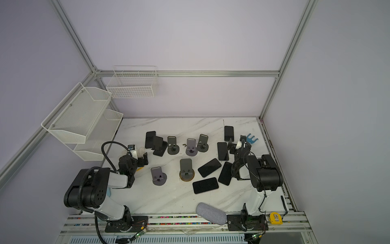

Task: Remove the phone from the phone stand
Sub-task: Reset both arms

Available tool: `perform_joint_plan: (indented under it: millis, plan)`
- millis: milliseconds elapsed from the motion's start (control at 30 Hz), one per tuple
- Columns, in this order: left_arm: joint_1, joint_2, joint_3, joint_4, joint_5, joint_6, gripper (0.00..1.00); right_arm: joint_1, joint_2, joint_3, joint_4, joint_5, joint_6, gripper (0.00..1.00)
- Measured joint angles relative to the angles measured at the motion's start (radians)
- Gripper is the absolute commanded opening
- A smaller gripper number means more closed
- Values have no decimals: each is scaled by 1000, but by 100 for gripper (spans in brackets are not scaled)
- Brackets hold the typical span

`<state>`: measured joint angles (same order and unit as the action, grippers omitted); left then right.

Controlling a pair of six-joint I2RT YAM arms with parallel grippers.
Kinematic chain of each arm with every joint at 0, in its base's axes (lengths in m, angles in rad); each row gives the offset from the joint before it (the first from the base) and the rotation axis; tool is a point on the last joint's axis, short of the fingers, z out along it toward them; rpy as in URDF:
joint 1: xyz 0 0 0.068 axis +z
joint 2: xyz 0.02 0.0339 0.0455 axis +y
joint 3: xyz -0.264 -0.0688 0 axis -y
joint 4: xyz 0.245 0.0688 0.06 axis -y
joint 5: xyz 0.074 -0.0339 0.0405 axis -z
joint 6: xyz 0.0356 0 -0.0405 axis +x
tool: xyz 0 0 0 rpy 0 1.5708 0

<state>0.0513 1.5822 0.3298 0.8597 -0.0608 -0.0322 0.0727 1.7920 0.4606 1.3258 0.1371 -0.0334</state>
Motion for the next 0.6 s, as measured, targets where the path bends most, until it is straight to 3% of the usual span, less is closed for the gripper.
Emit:
perform_joint_plan:
  millis: [600]
  plan:
    - [-2, 0, 0, 0, -11, 1, 100, 0, 0, 0, -15, 0, 0, 97]
